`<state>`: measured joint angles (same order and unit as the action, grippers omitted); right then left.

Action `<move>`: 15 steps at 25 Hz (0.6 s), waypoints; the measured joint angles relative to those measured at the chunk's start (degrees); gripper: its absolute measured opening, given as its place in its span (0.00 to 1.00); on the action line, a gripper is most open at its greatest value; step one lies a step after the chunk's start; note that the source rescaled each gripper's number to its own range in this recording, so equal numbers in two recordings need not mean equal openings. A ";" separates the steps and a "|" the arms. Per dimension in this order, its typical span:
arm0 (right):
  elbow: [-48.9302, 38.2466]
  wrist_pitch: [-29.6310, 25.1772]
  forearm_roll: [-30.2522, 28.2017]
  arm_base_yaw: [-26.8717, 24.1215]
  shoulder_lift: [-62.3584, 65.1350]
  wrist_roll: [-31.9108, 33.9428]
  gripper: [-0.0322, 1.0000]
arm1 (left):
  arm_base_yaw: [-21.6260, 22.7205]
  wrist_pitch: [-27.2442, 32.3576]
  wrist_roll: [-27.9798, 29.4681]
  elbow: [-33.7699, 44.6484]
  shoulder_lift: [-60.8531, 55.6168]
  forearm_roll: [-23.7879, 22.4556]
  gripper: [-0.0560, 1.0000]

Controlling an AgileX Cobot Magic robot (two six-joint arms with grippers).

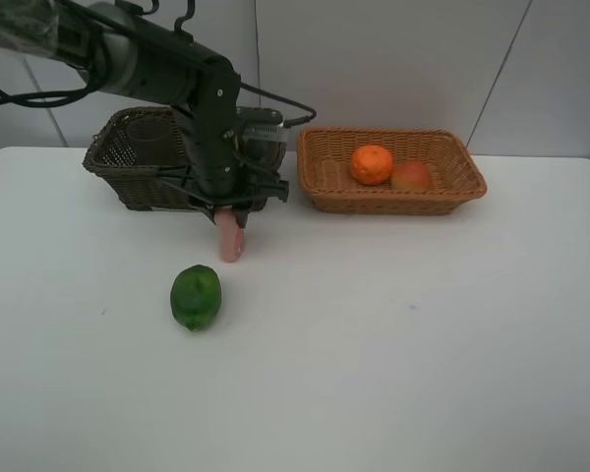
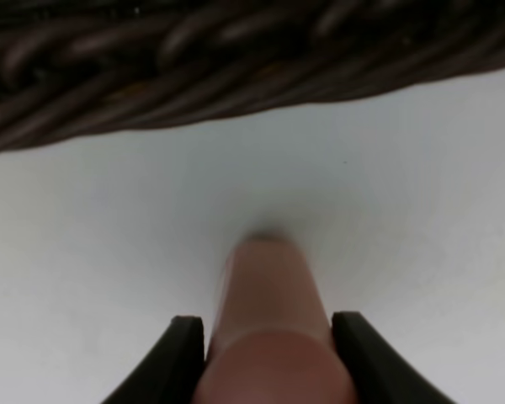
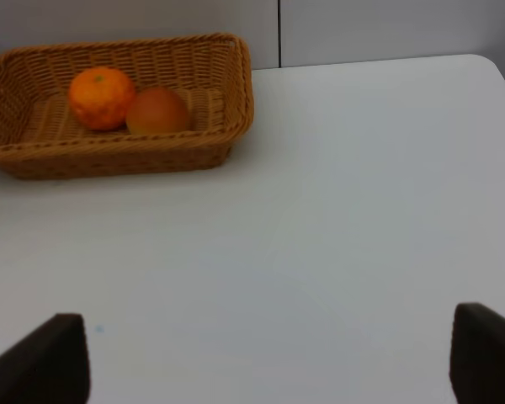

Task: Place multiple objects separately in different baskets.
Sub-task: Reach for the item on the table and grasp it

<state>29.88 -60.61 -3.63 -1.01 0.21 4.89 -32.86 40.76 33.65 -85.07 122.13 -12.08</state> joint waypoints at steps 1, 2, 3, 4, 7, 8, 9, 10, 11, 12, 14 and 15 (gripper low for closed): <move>0.00 0.00 0.00 0.00 0.00 0.00 0.88 | 0.00 1.08 0.00 -0.72 0.05 0.00 0.46; 0.00 0.00 0.00 0.00 0.00 0.00 0.88 | 0.00 2.13 0.00 -1.70 0.05 0.00 0.46; 0.00 0.00 0.00 0.00 0.00 0.00 0.88 | 0.00 3.47 0.00 -2.72 0.05 0.00 0.46; 0.00 0.00 0.00 0.00 0.00 0.00 0.88 | 0.00 4.65 -0.06 -3.73 0.05 0.00 0.46; 0.00 0.00 0.00 0.00 0.00 0.00 0.88 | 0.00 7.32 -0.93 -6.22 -0.35 0.00 0.46; 0.00 0.00 0.00 0.00 0.00 0.00 0.88 | 0.00 8.18 -1.43 -6.78 -0.72 0.00 0.46; 0.00 0.00 0.00 0.00 0.00 0.00 0.88 | 0.00 8.82 -1.74 -7.32 -1.40 0.00 0.46; 0.00 0.00 0.00 0.00 0.00 0.00 0.88 | 0.00 9.19 -1.94 -7.70 -2.21 0.00 0.46; 0.00 0.00 0.00 0.00 0.00 0.00 0.88 | 0.00 9.39 -2.19 -8.00 -3.22 0.00 0.46; 0.00 0.00 0.00 0.00 0.00 0.00 0.88 | 0.00 9.60 -2.31 -8.14 -4.10 0.00 0.46; 0.00 0.00 0.00 0.00 0.00 0.00 0.88 | 0.00 10.10 -2.62 -8.37 -6.16 0.00 0.46; 0.00 0.00 0.00 0.00 0.00 0.00 0.88 | 0.00 10.42 -2.89 -8.37 -7.16 0.00 0.46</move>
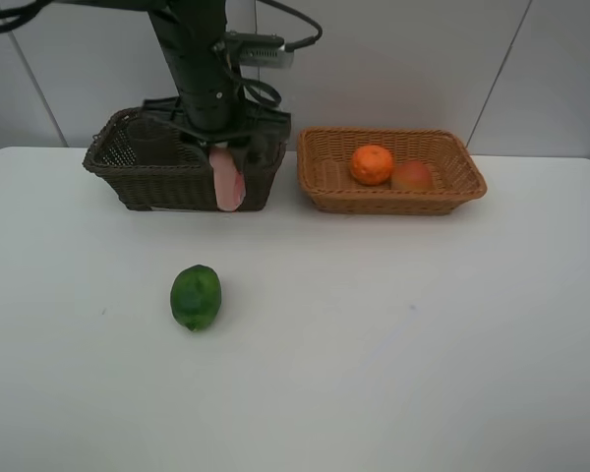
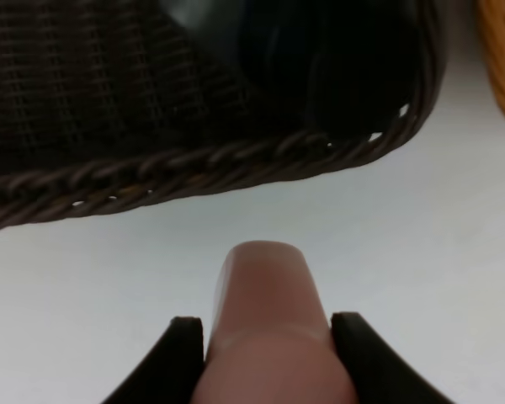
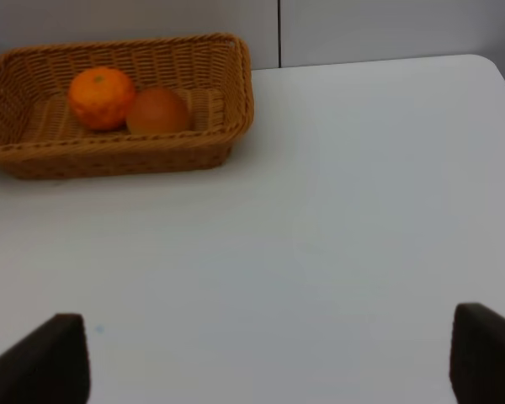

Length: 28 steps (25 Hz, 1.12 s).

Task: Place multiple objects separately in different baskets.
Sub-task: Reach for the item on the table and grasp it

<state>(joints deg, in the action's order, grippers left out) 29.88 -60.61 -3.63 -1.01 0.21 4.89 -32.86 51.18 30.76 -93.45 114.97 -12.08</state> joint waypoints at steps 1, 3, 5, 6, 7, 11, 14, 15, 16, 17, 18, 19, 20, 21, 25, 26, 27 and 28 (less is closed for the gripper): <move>0.00 0.00 0.00 0.00 0.00 0.00 0.88 | 0.00 0.41 -0.29 0.00 -0.76 0.00 0.46; 0.00 0.00 0.00 0.00 0.00 0.00 0.88 | 0.00 0.90 -0.77 0.00 -2.39 -0.05 0.46; 0.00 0.00 0.00 0.00 0.00 0.00 0.88 | 0.00 1.62 -1.36 0.00 -3.64 -0.12 0.46; 0.00 0.00 0.00 0.00 0.00 0.00 0.88 | 0.00 1.96 -1.48 0.00 -4.25 -0.22 0.46; 0.00 0.00 0.00 0.00 0.00 0.00 0.88 | 0.00 2.20 -1.69 0.00 -4.84 -0.55 0.46; 0.00 0.00 0.00 0.00 0.00 0.00 0.88 | 0.06 2.30 -1.75 0.00 -6.84 -3.80 0.46; 0.00 0.00 0.00 0.00 0.00 0.00 0.88 | 0.35 2.30 -1.79 0.00 -7.66 -6.70 0.46; 0.00 0.00 0.00 0.00 0.00 0.00 0.88 | 0.58 2.30 -1.79 0.00 -7.72 -7.59 0.46; 0.00 0.00 0.00 0.00 0.00 0.00 0.88 | 0.97 2.20 -1.79 0.00 -7.72 -8.35 0.46; 0.00 0.00 0.00 0.00 0.00 0.00 0.88 | 1.43 1.80 -1.79 0.00 -7.72 -8.76 0.46; 0.00 0.00 0.00 0.00 0.00 0.00 0.88 | 2.07 1.24 -1.79 0.00 -7.72 -8.99 0.46; 0.00 0.00 0.00 0.00 0.00 0.00 0.88 | 2.84 0.43 -1.79 0.00 -7.72 -9.06 0.46; 0.00 0.00 0.00 0.00 0.00 0.00 0.88 | 3.50 -0.45 -1.79 0.00 -7.72 -9.19 0.46; 0.00 0.00 0.00 0.00 0.00 0.00 0.88 | 4.29 -1.58 -1.79 0.00 -7.72 -9.37 0.46; 0.00 0.00 0.00 0.00 0.00 0.00 0.88 | 7.12 -6.27 -1.79 0.00 -7.72 -9.66 0.46; 0.00 0.00 0.00 0.00 0.00 0.00 0.88 | 7.76 -7.68 -1.87 0.00 -7.72 -9.79 0.46; 0.00 0.00 0.00 0.00 0.00 0.00 0.88 | 8.28 -8.90 -2.04 0.00 -7.65 -9.89 0.46; 0.00 0.00 0.00 0.00 0.00 0.00 0.88 | 8.61 -10.27 -2.31 0.00 -7.45 -10.24 0.46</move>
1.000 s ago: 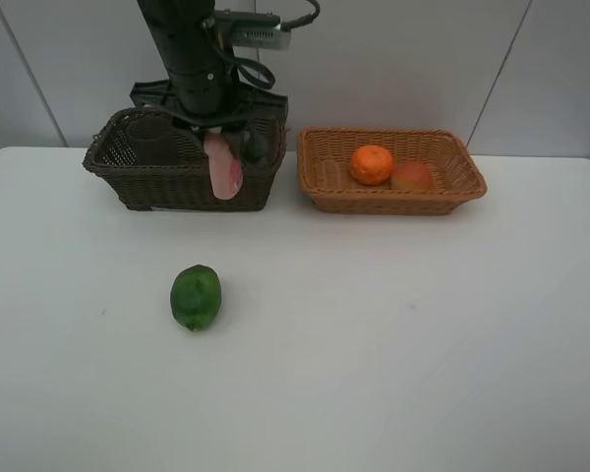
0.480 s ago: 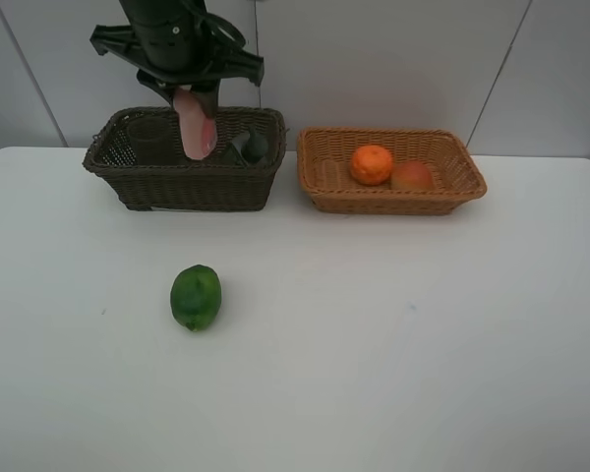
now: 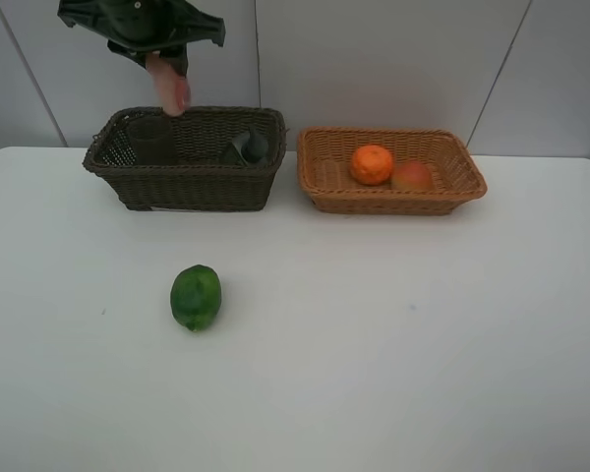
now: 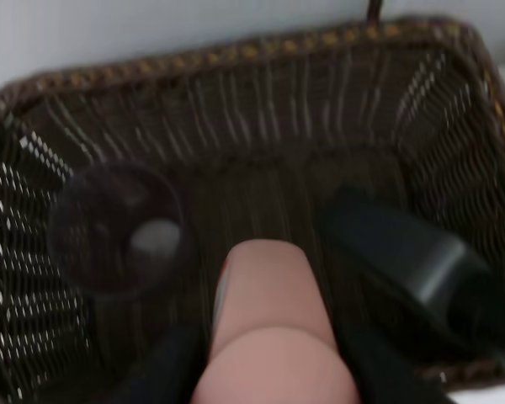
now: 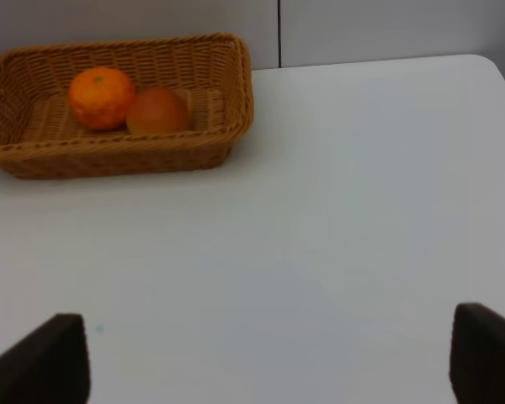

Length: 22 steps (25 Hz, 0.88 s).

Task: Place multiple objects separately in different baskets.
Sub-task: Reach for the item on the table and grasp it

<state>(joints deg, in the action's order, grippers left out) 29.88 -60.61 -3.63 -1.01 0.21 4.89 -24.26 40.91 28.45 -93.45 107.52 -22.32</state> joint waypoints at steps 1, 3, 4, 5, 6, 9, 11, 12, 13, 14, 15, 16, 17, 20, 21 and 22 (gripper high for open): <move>0.00 0.00 0.00 0.00 0.00 0.00 0.88 | 0.18 -1.33 -0.38 0.00 0.28 -0.50 0.46; 0.00 0.00 0.00 0.00 0.00 0.00 0.88 | 0.19 -3.81 -0.72 0.00 1.55 -1.36 0.46; 0.00 0.00 0.00 0.00 0.00 0.00 0.88 | 0.19 -5.04 -0.82 0.00 2.45 -1.50 0.46; 0.00 0.00 0.00 0.00 0.00 0.00 0.88 | 0.23 -5.98 -0.83 0.00 3.27 -1.64 0.46; 0.00 0.00 0.00 0.00 0.00 0.00 0.88 | 0.25 -6.65 -0.83 0.00 4.23 -1.99 0.46; 0.00 0.00 0.00 0.00 0.00 0.00 0.88 | 0.54 -7.90 -0.89 0.00 7.10 -4.17 0.46; 0.00 0.00 0.00 0.00 0.00 0.00 0.88 | 0.85 -8.65 -0.95 0.05 9.03 -5.87 0.46; 0.00 0.00 0.00 0.00 0.00 0.00 0.88 | 0.92 -9.46 -0.95 0.05 9.76 -6.28 0.46; 0.00 0.00 0.00 0.00 0.00 0.00 0.88 | 1.24 -10.19 -0.95 0.05 10.64 -6.53 0.46; 0.00 0.00 0.00 0.00 0.00 0.00 0.88 | 1.49 -11.11 -0.95 0.05 11.49 -6.67 0.46; 0.00 0.00 0.00 0.00 0.00 0.00 0.88 | 1.64 -12.06 -0.95 0.05 12.22 -6.72 0.46; 0.00 0.00 0.00 0.00 0.00 0.00 0.88 | 1.82 -12.85 -0.95 0.09 12.72 -6.72 0.46; 0.00 0.00 0.00 0.00 0.00 0.00 0.88 | 1.96 -13.47 -0.95 0.17 13.20 -6.72 0.46; 0.00 0.00 0.00 0.00 0.00 0.00 0.88 | 1.99 -15.05 -0.95 0.17 13.69 -6.32 0.46; 0.00 0.00 0.00 0.00 0.00 0.00 0.88 | 1.99 -15.27 -0.95 0.17 13.83 -6.00 0.46; 0.00 0.00 0.00 0.00 0.00 0.00 0.88 | 1.99 -15.50 -0.95 0.17 14.05 -5.76 0.46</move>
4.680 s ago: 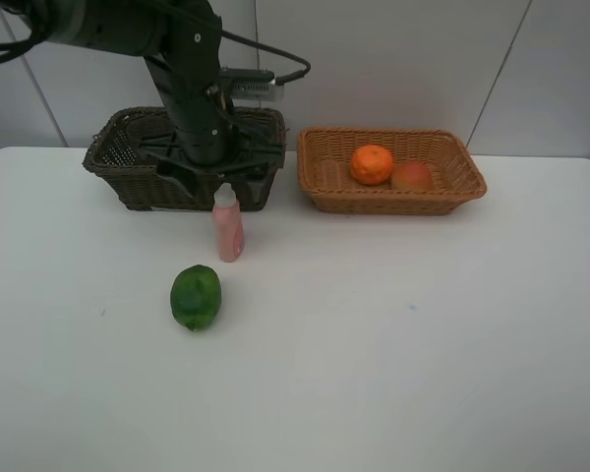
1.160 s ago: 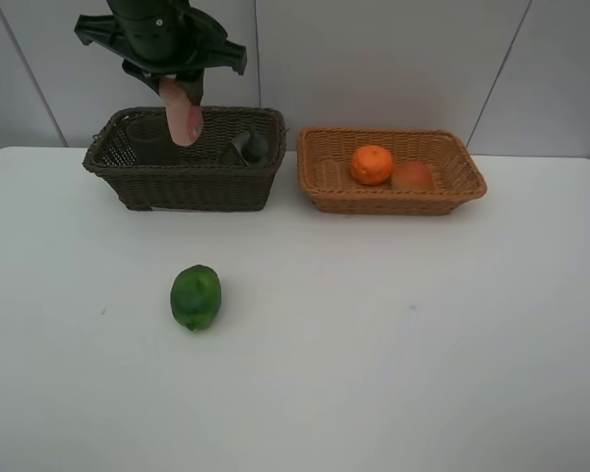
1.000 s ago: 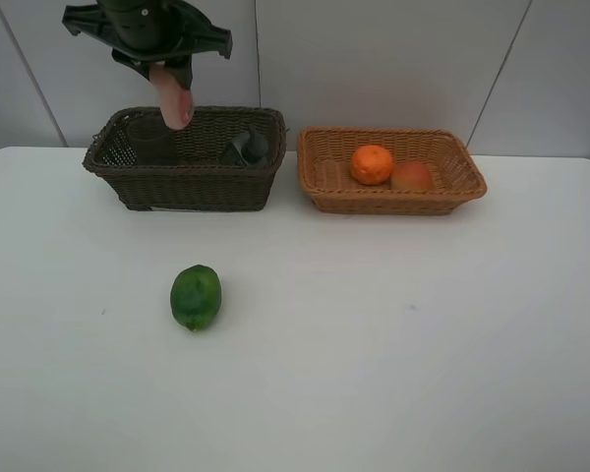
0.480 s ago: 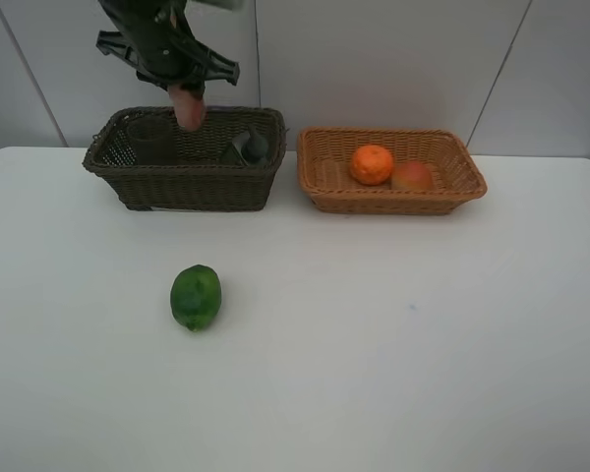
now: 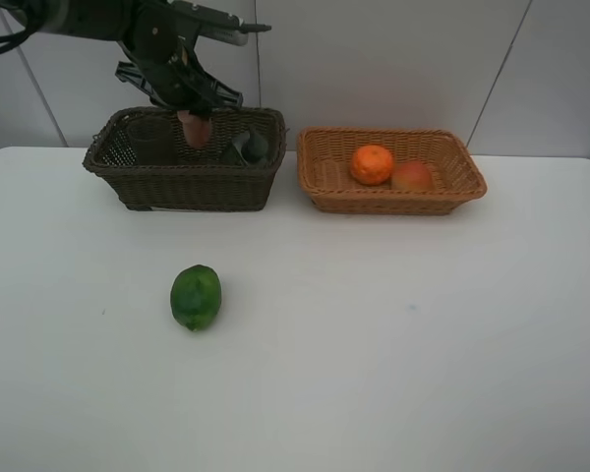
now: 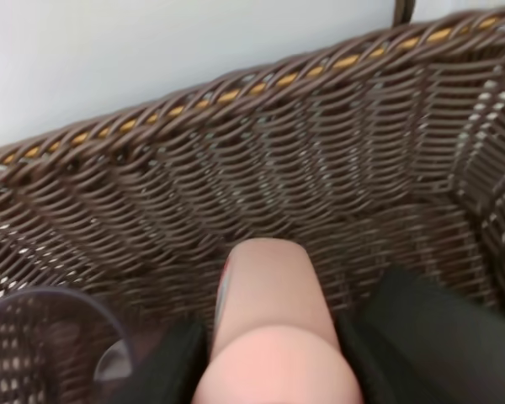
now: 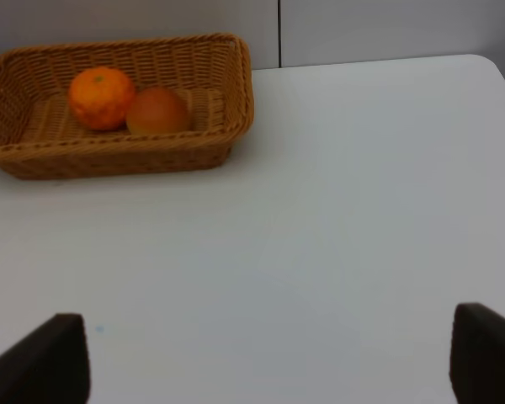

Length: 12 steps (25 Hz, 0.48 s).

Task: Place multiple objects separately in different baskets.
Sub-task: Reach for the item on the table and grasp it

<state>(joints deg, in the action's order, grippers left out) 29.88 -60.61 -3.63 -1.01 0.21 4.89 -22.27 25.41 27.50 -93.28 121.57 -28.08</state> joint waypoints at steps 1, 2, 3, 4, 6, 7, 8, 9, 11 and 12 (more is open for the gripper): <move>0.00 0.00 0.00 0.00 0.00 0.00 0.88 | 0.00 -0.07 0.00 0.00 0.35 0.14 0.46; 0.00 0.00 0.00 0.00 0.00 0.00 0.88 | 0.00 -0.07 0.00 0.00 0.70 0.38 0.46; 0.00 0.00 0.00 0.00 0.00 0.00 0.88 | 0.00 -0.07 0.00 0.00 1.20 0.53 0.46; 0.00 0.00 0.00 0.00 0.00 0.00 0.88 | 0.00 0.00 0.00 0.00 1.54 0.73 0.46; 0.00 0.00 0.00 0.00 0.00 0.00 0.88 | 0.02 0.17 0.00 0.00 1.99 1.29 0.46; 0.00 0.00 0.00 0.00 0.00 0.00 0.88 | 0.02 0.17 0.00 0.00 2.02 1.50 0.46; 0.00 0.00 0.00 0.00 0.00 0.00 0.88 | 0.02 0.17 0.00 0.00 2.02 1.64 0.46; 0.00 0.00 0.00 0.00 0.00 0.00 0.88 | 0.02 0.17 0.00 0.00 2.02 1.68 0.46; 0.00 0.00 0.00 0.00 0.00 0.00 0.88 | 0.02 0.60 0.00 0.00 2.02 1.68 0.46; 0.00 0.00 0.00 0.00 0.00 0.00 0.88 | 0.02 0.90 0.00 0.00 2.02 1.68 0.47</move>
<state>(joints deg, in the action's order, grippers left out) 29.88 -60.61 -3.63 -1.01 0.21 4.89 -22.24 26.31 27.50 -93.28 123.59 -26.40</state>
